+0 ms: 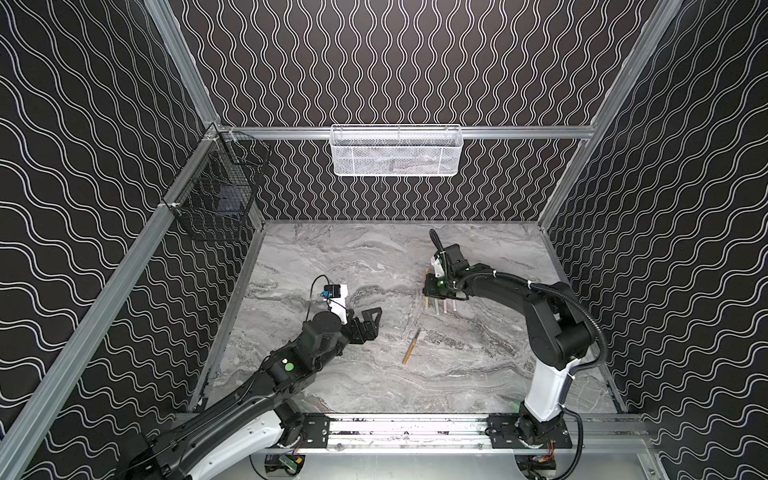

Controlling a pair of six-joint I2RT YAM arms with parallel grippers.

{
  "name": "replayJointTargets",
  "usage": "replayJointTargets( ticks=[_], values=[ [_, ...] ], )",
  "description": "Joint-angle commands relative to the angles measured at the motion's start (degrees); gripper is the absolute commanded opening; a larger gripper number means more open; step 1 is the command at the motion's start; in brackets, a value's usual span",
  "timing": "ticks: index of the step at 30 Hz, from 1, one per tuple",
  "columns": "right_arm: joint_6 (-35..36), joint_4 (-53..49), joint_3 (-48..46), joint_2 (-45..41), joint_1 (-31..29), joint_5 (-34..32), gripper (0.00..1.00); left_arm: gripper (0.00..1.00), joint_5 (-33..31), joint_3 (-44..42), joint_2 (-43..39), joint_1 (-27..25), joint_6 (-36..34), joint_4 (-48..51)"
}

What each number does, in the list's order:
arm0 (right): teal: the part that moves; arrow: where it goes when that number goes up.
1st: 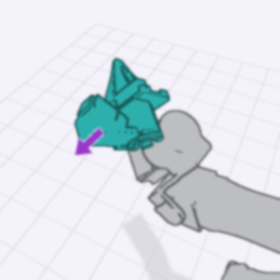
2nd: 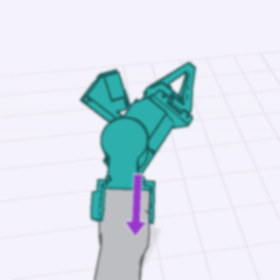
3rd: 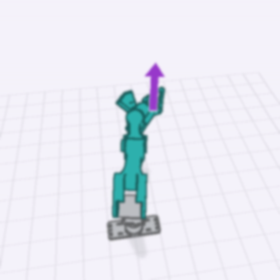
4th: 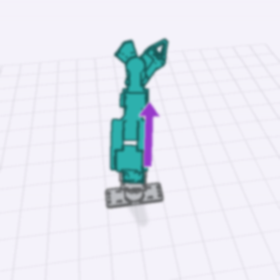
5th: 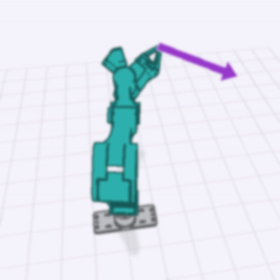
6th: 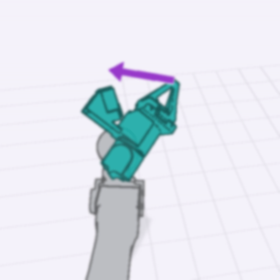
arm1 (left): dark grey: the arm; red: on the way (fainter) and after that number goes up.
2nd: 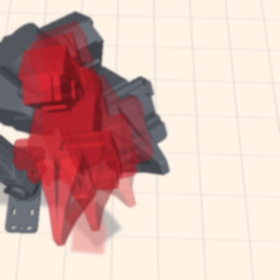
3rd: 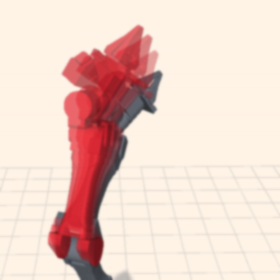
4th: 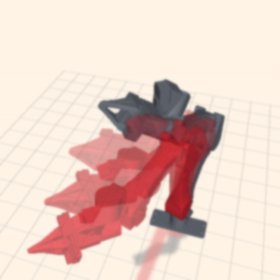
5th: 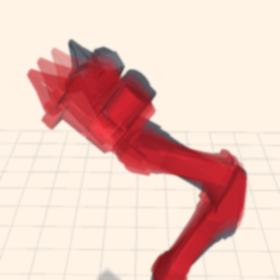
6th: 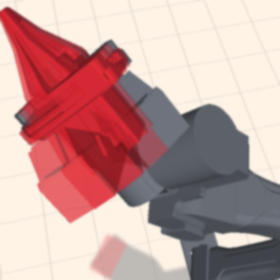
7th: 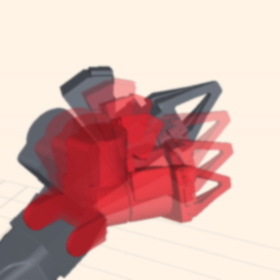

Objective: Insert the pens into the pen caps
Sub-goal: 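Lower the capped tan pen with the right gripper while the left arm draws back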

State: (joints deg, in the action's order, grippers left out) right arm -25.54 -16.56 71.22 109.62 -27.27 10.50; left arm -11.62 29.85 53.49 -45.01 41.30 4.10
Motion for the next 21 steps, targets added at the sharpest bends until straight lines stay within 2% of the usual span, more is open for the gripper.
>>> replayJointTargets(
  ticks=[1, 10, 21],
  values=[
    [-0.98, -2.17, 0.68, 1.82, -0.15, -1.7, 0.06, 0.95, 1.26, 1.4, 1.72, 0.14, -1.92, 1.15],
    [-2.53, -1.31, -0.8, 3.23, -0.21, -2.62, 0.12, 0.94, 1.05, 3.9, 4.33, 0.17, -2.43, 1.82],
    [-3.21, 0.34, -1.52, 0.95, -0.16, -0.38, 0.29, 0.95, 2.57, 6.14, 5.79, 0.1, -3.74, 1.62]
  ],
)
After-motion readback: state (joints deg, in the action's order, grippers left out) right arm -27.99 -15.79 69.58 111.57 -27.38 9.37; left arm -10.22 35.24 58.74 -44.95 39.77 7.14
